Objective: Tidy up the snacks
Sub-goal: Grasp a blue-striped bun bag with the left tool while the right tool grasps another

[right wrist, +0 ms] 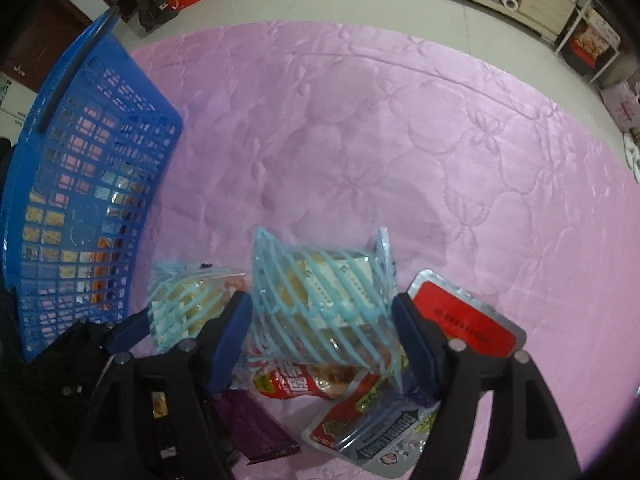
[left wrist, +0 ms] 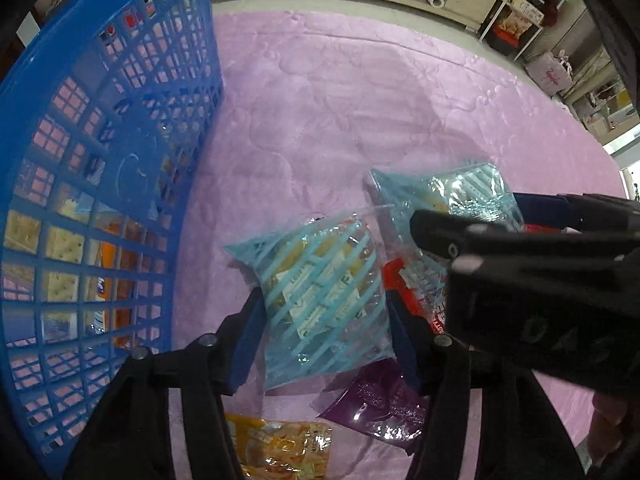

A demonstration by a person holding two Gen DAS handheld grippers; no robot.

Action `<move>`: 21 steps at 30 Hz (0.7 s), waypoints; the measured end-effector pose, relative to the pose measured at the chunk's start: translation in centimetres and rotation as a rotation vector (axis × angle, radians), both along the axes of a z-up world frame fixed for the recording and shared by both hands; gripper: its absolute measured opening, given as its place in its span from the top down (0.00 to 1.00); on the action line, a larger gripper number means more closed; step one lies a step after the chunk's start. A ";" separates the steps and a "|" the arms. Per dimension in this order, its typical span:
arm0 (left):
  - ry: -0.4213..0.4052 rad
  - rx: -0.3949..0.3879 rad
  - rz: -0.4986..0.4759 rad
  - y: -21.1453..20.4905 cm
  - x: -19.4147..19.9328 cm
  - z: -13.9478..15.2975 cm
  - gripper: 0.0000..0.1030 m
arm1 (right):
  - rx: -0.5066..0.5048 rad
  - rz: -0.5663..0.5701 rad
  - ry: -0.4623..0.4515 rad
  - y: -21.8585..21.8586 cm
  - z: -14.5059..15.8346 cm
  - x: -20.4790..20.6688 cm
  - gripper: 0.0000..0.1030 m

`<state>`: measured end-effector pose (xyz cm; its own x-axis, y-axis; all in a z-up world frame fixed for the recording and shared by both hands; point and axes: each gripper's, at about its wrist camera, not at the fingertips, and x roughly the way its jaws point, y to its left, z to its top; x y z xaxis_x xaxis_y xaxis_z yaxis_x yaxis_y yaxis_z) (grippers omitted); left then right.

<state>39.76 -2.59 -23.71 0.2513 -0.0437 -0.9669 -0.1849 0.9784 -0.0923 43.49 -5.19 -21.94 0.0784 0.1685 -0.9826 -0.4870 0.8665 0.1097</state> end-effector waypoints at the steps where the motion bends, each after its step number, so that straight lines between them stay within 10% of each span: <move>1: 0.000 -0.009 -0.006 0.0 -0.1 0.0 0.47 | -0.019 0.022 -0.018 0.2 0.0 -0.3 0.32; 21: -0.109 -0.069 -0.025 -1.3 -5.4 7.5 0.49 | -0.025 -0.063 -0.105 -6.2 5.5 -7.4 0.41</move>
<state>34.39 -3.92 -16.23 0.3532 -0.1166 -0.9282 -0.1459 0.9732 -0.1778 36.11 -11.39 -16.49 0.1909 0.1356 -0.9722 -0.4388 0.8977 0.0390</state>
